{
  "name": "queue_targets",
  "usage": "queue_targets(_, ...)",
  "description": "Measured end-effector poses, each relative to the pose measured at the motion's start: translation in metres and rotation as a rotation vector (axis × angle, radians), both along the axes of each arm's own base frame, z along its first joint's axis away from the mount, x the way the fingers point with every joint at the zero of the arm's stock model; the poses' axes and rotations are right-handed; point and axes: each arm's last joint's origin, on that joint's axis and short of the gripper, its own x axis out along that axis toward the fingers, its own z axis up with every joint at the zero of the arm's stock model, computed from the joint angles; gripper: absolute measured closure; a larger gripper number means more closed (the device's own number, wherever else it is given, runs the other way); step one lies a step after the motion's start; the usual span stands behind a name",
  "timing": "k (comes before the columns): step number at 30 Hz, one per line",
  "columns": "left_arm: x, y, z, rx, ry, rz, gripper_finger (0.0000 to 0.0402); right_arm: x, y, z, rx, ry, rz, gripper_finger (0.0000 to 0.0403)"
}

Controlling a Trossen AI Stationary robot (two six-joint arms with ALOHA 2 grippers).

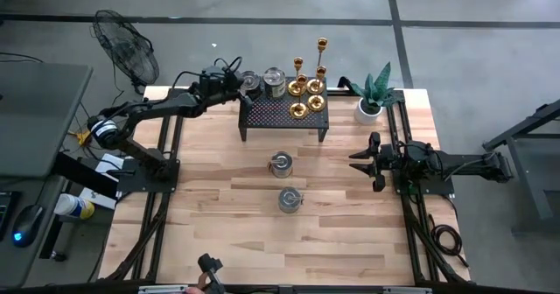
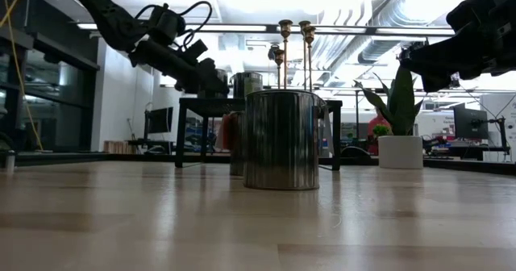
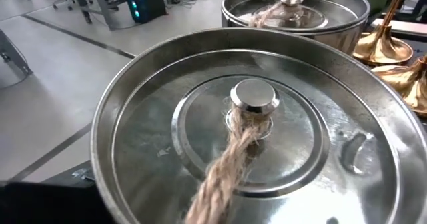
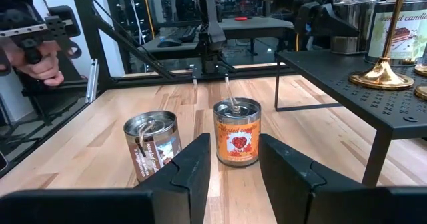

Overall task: Pick & Place candle stick holders
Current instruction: Put the scented candle on the shelf

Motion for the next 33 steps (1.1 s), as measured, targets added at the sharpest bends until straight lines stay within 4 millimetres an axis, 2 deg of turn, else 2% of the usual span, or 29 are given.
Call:
queue_targets(12, 0.008, 0.015, 0.001, -0.01, 0.015, 0.027, 0.0047, 0.0, 0.0, 0.0, 0.0, -0.001, 0.0, 0.0285)
queue_targets(33, 0.01, 0.013, -0.001, -0.036, 0.025, -0.019, 0.0047, 0.0, 0.0, 0.0, 0.0, 0.0, 0.0, 0.0285)
